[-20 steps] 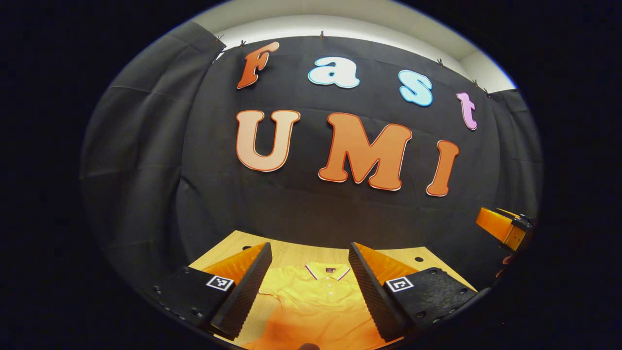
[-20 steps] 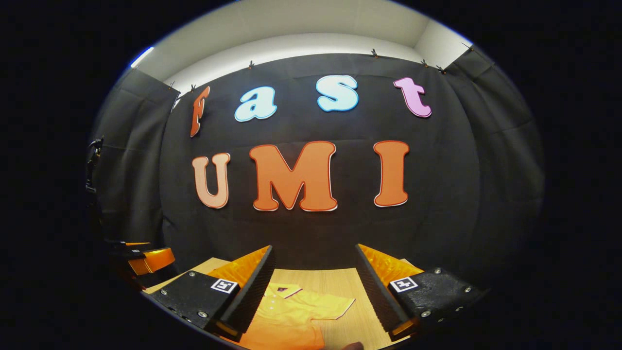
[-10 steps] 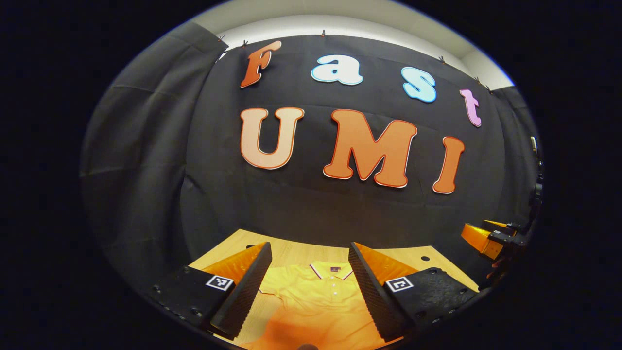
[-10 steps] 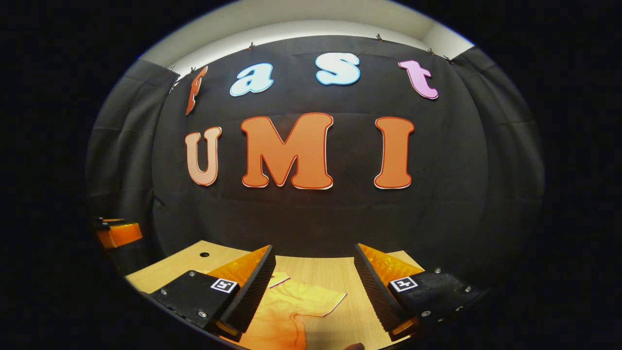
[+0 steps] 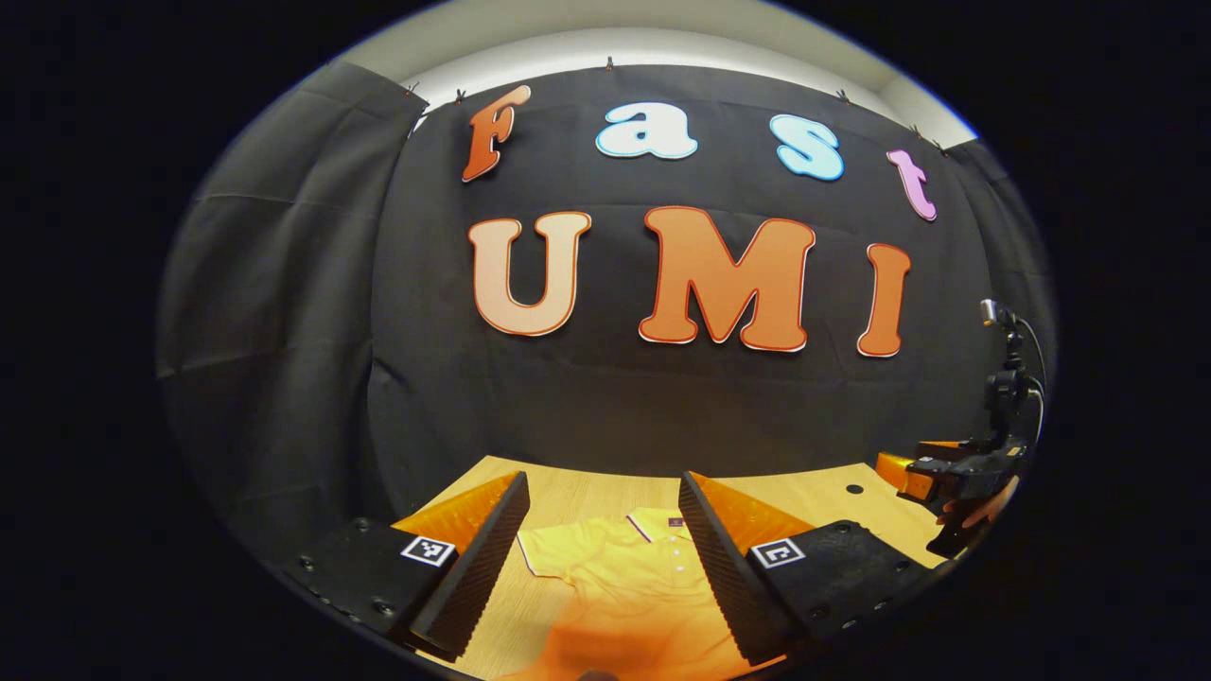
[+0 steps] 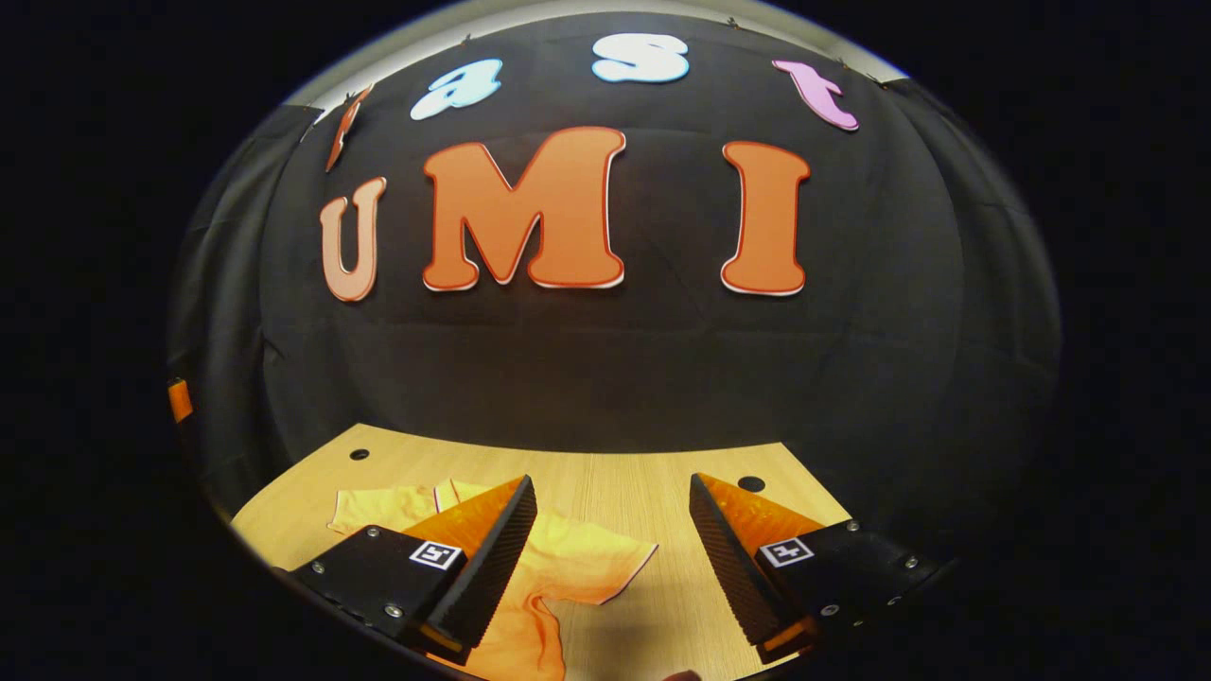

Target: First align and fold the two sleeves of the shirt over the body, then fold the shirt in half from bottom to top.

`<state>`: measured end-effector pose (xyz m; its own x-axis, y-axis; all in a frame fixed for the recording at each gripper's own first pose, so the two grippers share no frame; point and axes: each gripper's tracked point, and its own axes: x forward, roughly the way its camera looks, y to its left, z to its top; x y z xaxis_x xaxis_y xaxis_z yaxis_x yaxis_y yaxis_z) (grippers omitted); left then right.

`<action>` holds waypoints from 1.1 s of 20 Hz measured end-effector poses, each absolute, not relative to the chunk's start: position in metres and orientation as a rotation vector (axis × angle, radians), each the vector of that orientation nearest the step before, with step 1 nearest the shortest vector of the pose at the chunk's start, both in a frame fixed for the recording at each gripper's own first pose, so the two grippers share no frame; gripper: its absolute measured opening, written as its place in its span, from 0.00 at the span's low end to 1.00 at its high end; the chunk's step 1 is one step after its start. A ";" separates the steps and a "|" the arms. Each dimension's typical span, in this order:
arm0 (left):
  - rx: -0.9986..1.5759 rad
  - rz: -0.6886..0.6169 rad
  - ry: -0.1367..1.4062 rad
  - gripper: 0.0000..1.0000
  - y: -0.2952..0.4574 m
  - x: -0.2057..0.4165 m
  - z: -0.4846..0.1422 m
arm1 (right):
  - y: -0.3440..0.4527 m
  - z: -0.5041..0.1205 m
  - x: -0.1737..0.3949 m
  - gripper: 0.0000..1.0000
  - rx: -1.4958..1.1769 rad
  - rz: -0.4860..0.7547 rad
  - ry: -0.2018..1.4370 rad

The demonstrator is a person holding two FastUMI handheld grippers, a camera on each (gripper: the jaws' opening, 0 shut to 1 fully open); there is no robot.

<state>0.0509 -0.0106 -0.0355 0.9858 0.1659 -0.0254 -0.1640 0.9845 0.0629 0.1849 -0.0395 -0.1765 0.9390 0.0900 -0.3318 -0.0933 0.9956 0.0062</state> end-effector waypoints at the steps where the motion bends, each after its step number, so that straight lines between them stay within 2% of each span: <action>1: 0.063 0.171 0.034 0.98 -0.011 0.053 -0.037 | -0.038 -0.187 0.190 0.99 -0.008 0.098 0.369; 19: 0.106 0.347 0.152 0.98 0.004 0.022 -0.079 | -0.037 -0.333 0.237 0.96 0.090 0.147 0.913; 22: 0.098 0.370 0.175 0.98 0.004 0.017 -0.086 | -0.034 -0.360 0.239 0.89 0.124 0.158 1.024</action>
<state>0.0166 0.0040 -0.0859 0.9173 0.3681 -0.1518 -0.3511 0.9276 0.1275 0.2390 -0.0344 -0.3596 0.5102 0.1887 -0.8391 -0.0729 0.9816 0.1764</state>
